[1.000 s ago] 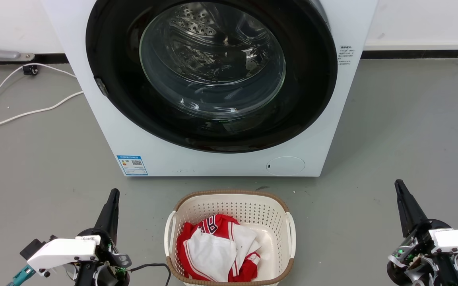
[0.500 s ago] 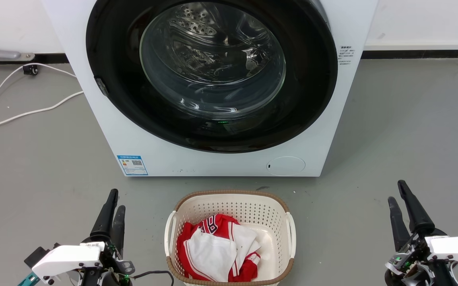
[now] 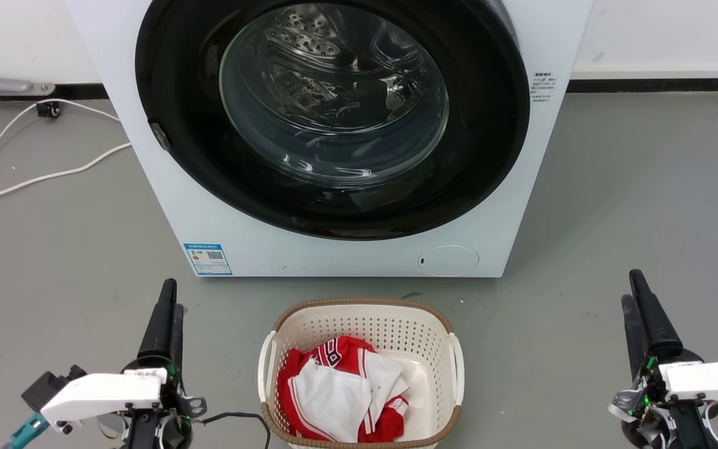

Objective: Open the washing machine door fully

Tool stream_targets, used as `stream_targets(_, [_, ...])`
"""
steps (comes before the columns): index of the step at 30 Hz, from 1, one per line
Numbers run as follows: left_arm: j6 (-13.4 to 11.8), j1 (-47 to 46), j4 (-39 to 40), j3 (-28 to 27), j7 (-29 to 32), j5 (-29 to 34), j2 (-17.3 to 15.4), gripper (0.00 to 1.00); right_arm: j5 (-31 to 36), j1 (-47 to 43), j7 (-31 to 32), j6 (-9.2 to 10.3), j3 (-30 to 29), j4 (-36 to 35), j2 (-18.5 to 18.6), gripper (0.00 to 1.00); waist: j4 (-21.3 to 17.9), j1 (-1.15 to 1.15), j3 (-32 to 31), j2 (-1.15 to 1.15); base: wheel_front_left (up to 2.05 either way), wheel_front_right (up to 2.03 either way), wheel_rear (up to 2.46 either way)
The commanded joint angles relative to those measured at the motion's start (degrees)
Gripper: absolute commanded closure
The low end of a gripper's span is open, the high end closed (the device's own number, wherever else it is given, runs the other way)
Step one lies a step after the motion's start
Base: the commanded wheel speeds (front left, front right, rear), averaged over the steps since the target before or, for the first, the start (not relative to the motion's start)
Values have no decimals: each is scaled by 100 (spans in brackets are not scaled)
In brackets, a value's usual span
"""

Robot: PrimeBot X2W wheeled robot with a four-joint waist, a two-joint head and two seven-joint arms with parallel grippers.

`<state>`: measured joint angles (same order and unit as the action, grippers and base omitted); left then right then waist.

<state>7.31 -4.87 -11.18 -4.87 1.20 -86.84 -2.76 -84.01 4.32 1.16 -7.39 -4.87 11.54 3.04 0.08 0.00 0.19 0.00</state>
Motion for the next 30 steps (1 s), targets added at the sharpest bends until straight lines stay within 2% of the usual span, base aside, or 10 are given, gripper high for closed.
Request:
stream_targets(1, [11, -153, 198, 7, -66, 288, -20, 0, 285, 83, -66, -4, -4, -171, 13, 0, 3, 0, 1, 0, 0, 0, 0])
stream_targets(11, [13, -171, 560, 81, -296, 1853, -20, 0, 1959, 49, -295, -5, 7, -529, 9, 0, 19, 0, 6, 0, 0, 0, 0])
stream_targets(30, [-38, -82, 560, 243, -671, 4232, -20, 0, 4767, -84, -669, -8, 287, -714, 22, 0, 45, 0, -9, 0, 0, 0, 0])
